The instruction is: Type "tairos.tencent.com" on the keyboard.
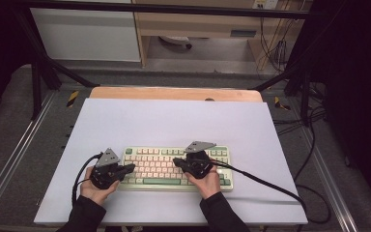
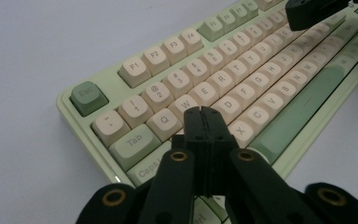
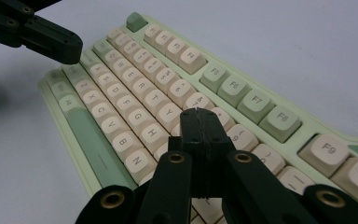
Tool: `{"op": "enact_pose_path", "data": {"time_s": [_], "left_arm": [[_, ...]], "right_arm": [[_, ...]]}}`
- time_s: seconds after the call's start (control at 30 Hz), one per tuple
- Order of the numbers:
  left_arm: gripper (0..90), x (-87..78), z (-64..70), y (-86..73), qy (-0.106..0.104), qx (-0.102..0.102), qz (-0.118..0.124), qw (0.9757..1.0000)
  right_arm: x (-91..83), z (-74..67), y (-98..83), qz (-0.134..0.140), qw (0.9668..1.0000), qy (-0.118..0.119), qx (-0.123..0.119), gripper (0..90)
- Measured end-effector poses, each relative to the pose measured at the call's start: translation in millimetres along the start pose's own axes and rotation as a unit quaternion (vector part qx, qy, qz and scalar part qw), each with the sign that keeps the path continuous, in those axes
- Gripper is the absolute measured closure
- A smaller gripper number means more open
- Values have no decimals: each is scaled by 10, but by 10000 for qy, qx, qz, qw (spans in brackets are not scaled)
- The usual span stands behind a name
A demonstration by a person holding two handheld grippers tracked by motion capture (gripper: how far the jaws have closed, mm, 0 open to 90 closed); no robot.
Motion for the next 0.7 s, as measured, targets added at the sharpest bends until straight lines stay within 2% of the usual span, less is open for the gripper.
{"op": "enact_pose_path", "data": {"time_s": [0.3,0.7], "left_arm": [[900,-5,50,42,-13,32,38,10000],[900,20,118,153,-8,110,39,9999]], "right_arm": [[-149,21,21,32,9998,-55,-173,900],[-303,115,-118,13,9999,-49,-104,900]]}}
Point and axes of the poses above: each handheld gripper's, and its own axes: x roughly forward along the jaws, y roughly out of its top, z roughly to its right, the point moved 10 cm from there along x, roughly forward along the jaws, and after that the axes turned 8 degrees about -z, right-handed, at the moved point
